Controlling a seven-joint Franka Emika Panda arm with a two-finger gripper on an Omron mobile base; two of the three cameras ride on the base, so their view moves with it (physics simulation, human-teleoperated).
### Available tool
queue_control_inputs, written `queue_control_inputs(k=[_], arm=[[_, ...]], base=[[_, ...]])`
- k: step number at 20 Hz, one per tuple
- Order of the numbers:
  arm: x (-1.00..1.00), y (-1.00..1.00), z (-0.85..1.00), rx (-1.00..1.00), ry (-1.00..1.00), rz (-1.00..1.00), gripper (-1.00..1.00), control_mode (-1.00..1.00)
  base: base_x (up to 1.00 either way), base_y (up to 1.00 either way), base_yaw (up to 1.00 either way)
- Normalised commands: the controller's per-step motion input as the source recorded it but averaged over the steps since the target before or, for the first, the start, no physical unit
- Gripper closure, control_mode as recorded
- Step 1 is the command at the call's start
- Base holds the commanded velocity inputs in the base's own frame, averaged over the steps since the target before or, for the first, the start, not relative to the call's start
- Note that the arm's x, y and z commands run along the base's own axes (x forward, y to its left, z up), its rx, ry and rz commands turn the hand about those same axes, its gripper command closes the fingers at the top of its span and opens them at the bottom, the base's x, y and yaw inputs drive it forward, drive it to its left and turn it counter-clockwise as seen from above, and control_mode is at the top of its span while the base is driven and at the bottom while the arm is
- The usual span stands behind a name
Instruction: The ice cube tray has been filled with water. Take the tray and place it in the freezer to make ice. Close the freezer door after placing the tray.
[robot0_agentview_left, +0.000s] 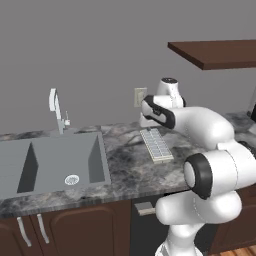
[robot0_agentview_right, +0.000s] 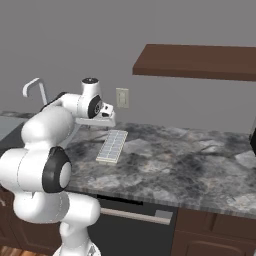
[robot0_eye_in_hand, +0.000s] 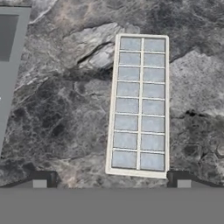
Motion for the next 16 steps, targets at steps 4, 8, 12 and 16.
queue_control_inputs(k=[4, 8, 12, 16], arm=[[0.36, 0.0, -0.1, 0.0, -0.02, 0.0, -1.0, -1.0], [0.37, 0.0, -0.09, 0.0, -0.03, 0.0, -1.0, -1.0], [0.41, 0.0, -0.09, 0.0, -0.03, 0.0, -1.0, -1.0], [0.35, 0.0, -0.1, 0.0, 0.0, 0.0, -1.0, -1.0]], base=[[0.0, 0.0, 0.0], [0.0, 0.0, 0.0], [0.0, 0.0, 0.0], [0.0, 0.0, 0.0]])
